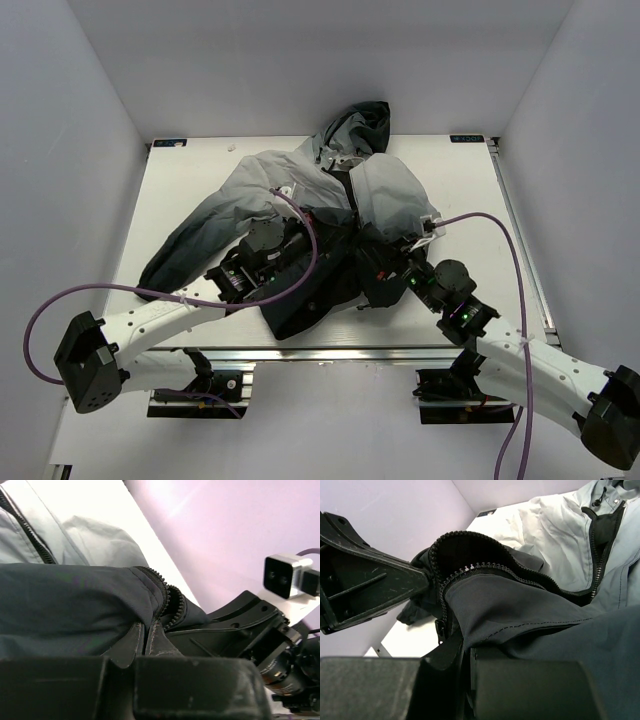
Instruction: Zip up the jacket
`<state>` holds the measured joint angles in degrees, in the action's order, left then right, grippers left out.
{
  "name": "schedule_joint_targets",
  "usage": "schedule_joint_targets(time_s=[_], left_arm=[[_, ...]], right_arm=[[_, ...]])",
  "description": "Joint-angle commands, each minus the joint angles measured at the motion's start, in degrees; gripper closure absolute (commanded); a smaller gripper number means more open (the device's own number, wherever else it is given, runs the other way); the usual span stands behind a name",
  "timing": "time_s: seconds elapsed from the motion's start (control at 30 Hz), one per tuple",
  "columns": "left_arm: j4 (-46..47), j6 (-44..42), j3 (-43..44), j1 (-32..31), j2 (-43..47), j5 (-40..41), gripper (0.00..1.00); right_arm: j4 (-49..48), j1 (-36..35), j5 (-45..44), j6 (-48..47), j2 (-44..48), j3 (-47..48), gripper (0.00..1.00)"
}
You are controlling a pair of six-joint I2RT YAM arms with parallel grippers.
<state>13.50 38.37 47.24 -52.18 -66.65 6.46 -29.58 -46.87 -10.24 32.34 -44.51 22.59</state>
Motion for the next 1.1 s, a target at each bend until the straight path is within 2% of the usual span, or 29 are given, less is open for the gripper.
schedule_joint_targets(time_s=[0.0,0.53,1.07], left_arm=[[3.91,2.06,-0.14,0.24,1.97,-1.80,1.00],[5.40,2.15,-1.54,0.15,2.49,-2.68,1.00],[5.84,2.85,-1.72,0.24,2.05,-2.77,1.00]], right_arm=[[-6.01,0.29,-1.00,1.41,0.56,-0.53,1.00],[-6.45,0.29,-6.37,4.14,2.85,-1.58,1.00],[-8.30,0.38,-3.65,4.49,1.89,-1.41,1.00]])
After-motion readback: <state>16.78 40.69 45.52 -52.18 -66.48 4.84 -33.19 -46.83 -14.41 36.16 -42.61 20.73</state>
